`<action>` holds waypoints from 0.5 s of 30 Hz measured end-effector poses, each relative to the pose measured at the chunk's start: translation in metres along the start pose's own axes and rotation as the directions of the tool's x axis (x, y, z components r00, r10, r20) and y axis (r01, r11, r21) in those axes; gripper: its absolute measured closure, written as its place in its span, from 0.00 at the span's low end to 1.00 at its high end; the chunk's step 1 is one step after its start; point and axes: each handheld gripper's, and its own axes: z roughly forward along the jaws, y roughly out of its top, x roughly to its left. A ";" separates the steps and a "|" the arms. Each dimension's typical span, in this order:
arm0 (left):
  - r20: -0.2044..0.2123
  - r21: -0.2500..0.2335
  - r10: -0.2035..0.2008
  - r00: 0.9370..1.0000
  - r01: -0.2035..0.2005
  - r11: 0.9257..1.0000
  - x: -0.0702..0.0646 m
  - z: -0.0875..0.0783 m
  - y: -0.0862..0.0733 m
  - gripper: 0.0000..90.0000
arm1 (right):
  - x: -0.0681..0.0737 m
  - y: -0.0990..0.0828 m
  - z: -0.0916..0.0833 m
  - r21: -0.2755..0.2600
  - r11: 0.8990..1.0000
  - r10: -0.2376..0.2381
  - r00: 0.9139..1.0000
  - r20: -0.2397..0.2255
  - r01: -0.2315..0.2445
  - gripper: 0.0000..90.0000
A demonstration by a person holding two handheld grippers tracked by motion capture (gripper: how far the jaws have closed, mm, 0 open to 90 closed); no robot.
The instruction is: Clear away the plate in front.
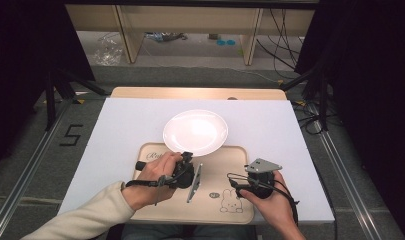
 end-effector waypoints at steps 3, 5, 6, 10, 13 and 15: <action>0.002 -0.003 0.002 1.000 -0.002 1.000 -0.001 -0.001 0.001 0.97 | 0.000 0.000 0.000 0.002 1.000 0.001 1.000 0.000 -0.001 0.32; 0.004 -0.001 0.006 1.000 -0.006 1.000 -0.002 -0.003 0.001 0.97 | 0.000 0.000 0.000 0.001 1.000 0.001 1.000 0.000 -0.001 0.32; 0.005 -0.001 0.004 1.000 -0.004 1.000 -0.003 -0.004 0.001 0.97 | 0.000 0.000 0.000 0.001 1.000 0.000 1.000 0.001 0.000 0.32; 0.006 -0.006 0.006 1.000 -0.006 1.000 -0.004 -0.007 0.002 0.97 | 0.000 0.000 0.000 0.002 1.000 0.002 1.000 -0.001 -0.002 0.32; 0.009 -0.008 0.006 1.000 -0.006 1.000 -0.006 -0.009 0.003 0.97 | 0.000 0.000 0.000 0.006 1.000 0.007 1.000 -0.002 -0.007 0.32; 0.012 -0.013 0.008 1.000 -0.008 1.000 -0.007 -0.010 0.003 0.97 | -0.001 0.000 0.001 -0.002 1.000 -0.004 1.000 0.000 0.004 0.32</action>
